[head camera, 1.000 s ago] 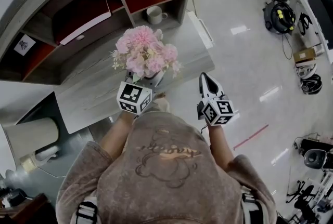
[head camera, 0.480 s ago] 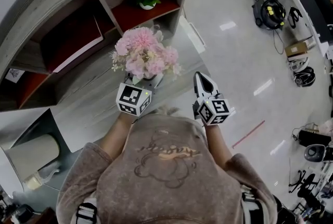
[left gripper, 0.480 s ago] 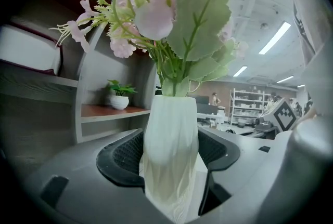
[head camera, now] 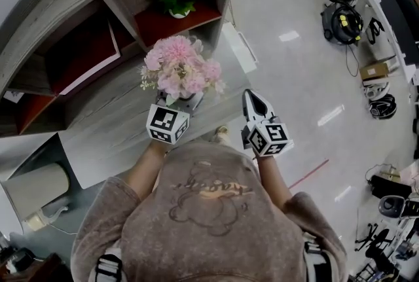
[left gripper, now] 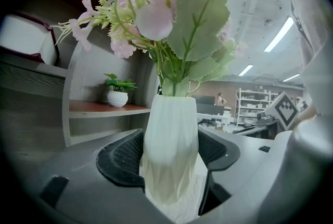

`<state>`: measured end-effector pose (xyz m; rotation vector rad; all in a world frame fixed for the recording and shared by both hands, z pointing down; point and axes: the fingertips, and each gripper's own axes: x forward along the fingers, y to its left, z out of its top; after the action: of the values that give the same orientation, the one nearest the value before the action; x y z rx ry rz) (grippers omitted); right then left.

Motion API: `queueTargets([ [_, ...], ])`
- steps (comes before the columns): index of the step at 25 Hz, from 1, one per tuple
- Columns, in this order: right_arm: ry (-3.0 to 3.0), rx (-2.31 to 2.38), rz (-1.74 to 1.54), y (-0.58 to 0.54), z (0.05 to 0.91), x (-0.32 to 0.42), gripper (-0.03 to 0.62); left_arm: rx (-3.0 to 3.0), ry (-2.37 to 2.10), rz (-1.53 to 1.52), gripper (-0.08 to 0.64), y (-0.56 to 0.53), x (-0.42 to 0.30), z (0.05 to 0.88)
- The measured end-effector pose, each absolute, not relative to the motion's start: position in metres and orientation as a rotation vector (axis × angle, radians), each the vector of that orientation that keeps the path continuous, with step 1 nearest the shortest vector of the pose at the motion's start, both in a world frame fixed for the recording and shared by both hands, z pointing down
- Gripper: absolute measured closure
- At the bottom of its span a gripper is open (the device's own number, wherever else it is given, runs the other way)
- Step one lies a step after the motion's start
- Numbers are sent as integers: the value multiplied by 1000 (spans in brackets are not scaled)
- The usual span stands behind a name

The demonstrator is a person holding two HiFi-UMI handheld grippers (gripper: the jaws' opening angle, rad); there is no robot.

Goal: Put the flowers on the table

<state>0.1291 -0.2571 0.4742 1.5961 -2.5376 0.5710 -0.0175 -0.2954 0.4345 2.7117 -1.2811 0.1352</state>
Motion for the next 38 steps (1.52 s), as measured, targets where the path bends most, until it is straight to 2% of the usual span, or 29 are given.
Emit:
queueTargets([
  [19, -2516, 1572, 609, -286, 491, 170, 595, 2679, -1304, 314, 230, -340, 18, 530],
  [38, -2484, 1554, 654, -295, 502, 174, 595, 2675, -1314, 364, 229, -352, 24, 552],
])
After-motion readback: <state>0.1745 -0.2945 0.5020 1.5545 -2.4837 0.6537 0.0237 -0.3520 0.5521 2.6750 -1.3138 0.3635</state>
